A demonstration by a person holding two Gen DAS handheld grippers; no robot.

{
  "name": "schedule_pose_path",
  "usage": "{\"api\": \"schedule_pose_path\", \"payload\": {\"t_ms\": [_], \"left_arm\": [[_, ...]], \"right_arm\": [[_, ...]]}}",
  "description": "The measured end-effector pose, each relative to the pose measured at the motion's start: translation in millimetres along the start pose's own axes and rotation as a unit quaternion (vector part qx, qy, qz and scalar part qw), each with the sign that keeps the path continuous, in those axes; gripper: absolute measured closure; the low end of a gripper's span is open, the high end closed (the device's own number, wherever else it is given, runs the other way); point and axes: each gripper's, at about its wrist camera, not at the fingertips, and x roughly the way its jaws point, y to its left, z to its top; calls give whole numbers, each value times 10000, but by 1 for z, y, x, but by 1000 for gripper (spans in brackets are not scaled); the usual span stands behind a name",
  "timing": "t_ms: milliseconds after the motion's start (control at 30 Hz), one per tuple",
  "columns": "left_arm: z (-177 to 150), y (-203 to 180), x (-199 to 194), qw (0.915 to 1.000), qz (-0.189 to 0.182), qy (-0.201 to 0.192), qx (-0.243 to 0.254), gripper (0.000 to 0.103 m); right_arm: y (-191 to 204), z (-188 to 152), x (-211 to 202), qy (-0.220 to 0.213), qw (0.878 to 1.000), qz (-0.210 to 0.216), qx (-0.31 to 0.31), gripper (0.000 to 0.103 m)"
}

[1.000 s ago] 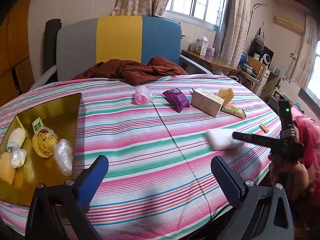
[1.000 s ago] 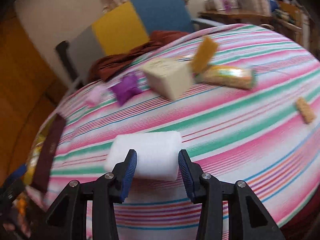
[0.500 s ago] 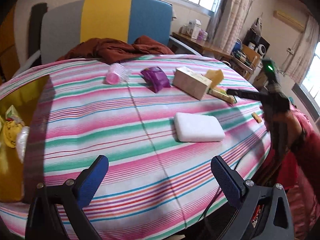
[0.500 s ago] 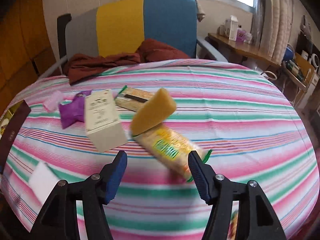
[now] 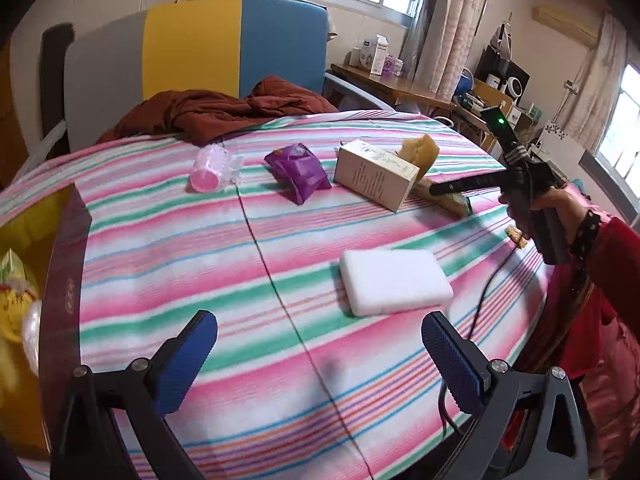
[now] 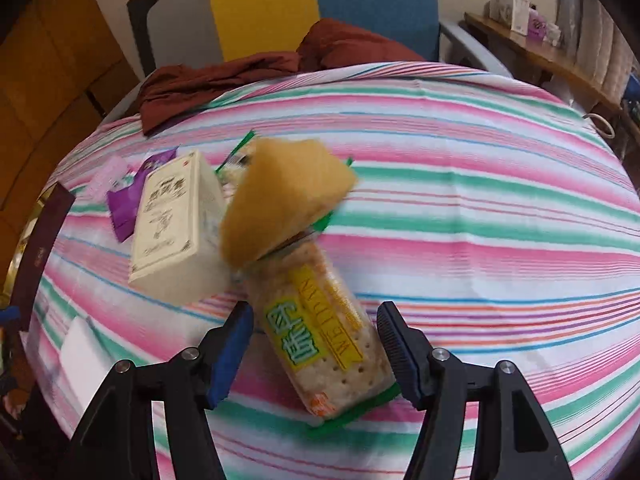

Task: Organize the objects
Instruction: 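Move right gripper to the WEIDAN cracker pack and grasp it, then grasp the white foam block with the left gripper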

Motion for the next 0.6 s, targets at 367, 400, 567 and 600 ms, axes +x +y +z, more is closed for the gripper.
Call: {"api": "schedule_pose_path", "payload": {"t_ms": [367,400,567,600], "left_arm": [[28,-28,24,9938,-39,-143,1101,0],[32,-31,27,9921,-119,-135,1240,0],[51,-44,44,9823,-368,-56,1836,0],[54,-48,49,9793,-366,-17,1993,0]], "right_arm": [[15,-30,-7,-391,9970,-415,513,54],[18,-36,-10,-457,9965,-353,610,54],[28,-70,-23,-845,9816,1003,1386,54],[29,-76,-25,-924,9766,1224,1505,54]]}}
